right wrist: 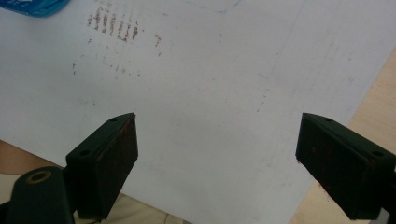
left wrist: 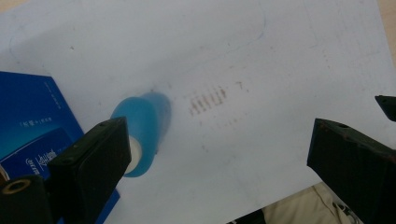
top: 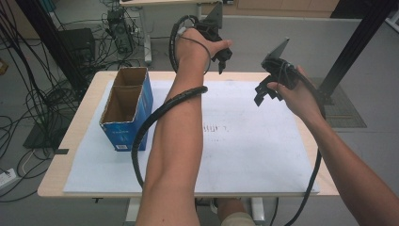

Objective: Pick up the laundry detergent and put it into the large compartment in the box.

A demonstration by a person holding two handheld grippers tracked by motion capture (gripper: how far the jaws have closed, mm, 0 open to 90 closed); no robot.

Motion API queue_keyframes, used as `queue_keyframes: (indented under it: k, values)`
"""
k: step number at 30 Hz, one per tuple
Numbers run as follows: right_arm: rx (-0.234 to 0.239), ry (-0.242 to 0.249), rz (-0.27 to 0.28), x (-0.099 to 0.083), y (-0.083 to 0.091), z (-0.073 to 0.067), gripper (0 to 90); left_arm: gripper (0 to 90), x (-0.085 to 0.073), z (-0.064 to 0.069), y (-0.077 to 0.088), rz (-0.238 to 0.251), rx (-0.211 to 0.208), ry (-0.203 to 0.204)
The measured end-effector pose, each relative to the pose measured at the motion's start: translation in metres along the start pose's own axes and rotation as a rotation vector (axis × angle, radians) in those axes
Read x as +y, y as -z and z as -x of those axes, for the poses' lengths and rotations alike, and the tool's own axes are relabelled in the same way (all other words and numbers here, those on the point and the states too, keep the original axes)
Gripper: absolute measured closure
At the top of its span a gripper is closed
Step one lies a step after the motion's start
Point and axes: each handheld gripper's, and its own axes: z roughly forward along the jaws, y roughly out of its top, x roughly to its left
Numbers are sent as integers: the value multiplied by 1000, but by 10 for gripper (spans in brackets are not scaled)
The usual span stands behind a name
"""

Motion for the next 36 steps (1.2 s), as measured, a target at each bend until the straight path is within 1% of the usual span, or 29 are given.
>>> queue_keyframes:
  k: [4,9,16,24,29,36]
  values:
    - [-2,-1,-3,0,0,0,127,66,-1,-1,0,0,-3,-3]
    - [-5,1,1,0,1,-1,127,65,-2,-2,3,3,-2,1]
    - [-12,2,-2,0,2,-4,127,65,-3,-3,6,8,-6,-4]
    - [-17,-7,0,-2,4,-3,127,64,-2,-4,9,10,-5,-8]
    - [-19,-13,-1,-3,5,-2,127,64,-1,-7,10,12,-9,-12]
    - [-22,-20,-3,-5,6,-1,127,64,-2,-12,16,17,0,-10]
